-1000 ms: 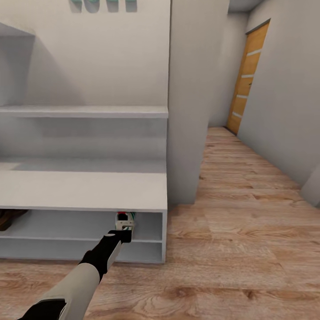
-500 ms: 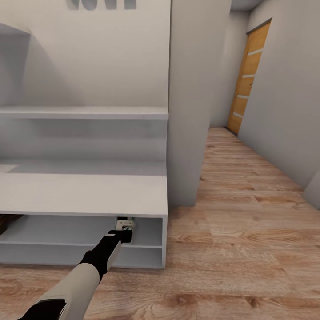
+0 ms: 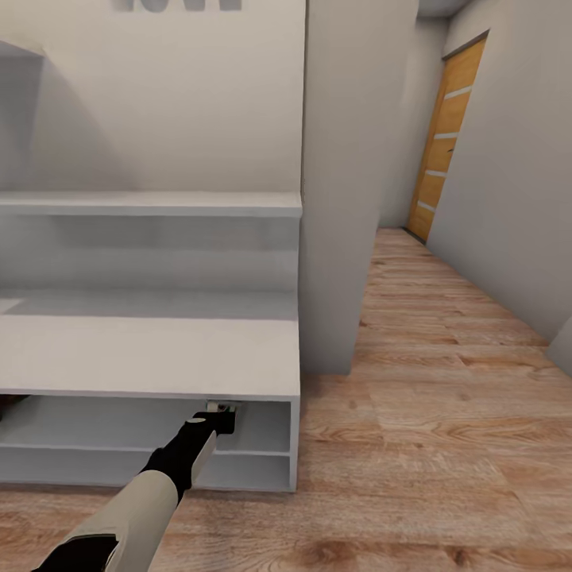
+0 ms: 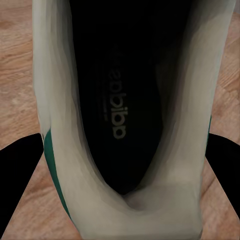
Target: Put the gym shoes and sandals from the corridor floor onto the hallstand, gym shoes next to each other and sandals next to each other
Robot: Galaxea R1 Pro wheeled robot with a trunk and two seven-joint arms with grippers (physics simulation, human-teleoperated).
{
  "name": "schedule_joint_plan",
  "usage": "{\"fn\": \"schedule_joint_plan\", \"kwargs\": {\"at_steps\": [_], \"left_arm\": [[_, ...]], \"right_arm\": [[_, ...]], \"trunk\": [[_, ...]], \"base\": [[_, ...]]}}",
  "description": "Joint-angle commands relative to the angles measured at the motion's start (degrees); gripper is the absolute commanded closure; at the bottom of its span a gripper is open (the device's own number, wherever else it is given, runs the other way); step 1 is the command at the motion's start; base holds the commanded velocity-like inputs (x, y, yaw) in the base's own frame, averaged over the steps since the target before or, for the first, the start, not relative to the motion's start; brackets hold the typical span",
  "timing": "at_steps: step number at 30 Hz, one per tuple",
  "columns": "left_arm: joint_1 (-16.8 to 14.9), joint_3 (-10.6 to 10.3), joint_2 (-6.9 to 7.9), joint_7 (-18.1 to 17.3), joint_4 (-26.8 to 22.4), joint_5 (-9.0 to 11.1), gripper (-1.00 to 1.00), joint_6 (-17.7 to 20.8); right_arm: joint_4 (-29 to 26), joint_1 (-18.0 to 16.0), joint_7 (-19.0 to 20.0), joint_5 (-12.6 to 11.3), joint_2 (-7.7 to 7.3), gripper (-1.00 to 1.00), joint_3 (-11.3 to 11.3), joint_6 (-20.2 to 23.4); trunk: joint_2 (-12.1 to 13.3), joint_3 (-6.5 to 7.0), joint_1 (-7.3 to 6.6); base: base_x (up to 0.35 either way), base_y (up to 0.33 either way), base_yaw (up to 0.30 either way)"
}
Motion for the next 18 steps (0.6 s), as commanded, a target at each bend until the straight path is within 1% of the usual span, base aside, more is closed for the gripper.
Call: {"fn": "schedule_joint_plan", "kwargs": {"at_steps": [1,16,17,18], "left_arm": [[-0.01,0.44,-0.07,-0.07,-0.11,-0.63,1.0,0.31],[-0.01,0.39,-0.05,-0.07,0.03,-0.6,1.0,0.23],[0.0,0.38,-0.05,-0.05,0.06,-0.61,-1.0,0.23],[0.0,0.38,-0.05,-0.01,0.1,-0.67,-1.0,0.23]], "right_arm": [[0.04,-0.06,0.01,0.6,0.01,1.0,-0.15,-0.15],[0.04,-0.06,0.01,0.6,0.01,1.0,-0.15,-0.14],[0.04,-0.06,0.01,0.6,0.01,1.0,-0.15,-0.14],[0.04,-0.06,0.01,0.6,0.01,1.0,-0.15,-0.14]], "trunk": [[-0.02,-0.05,0.0],[-0.02,-0.05,0.0],[-0.02,-0.05,0.0],[-0.02,-0.05,0.0]], "base": [[0.042,0.0,0.0],[0.004,0.0,0.0],[0.0,0.0,0.0],[0.0,0.0,0.0]]}}
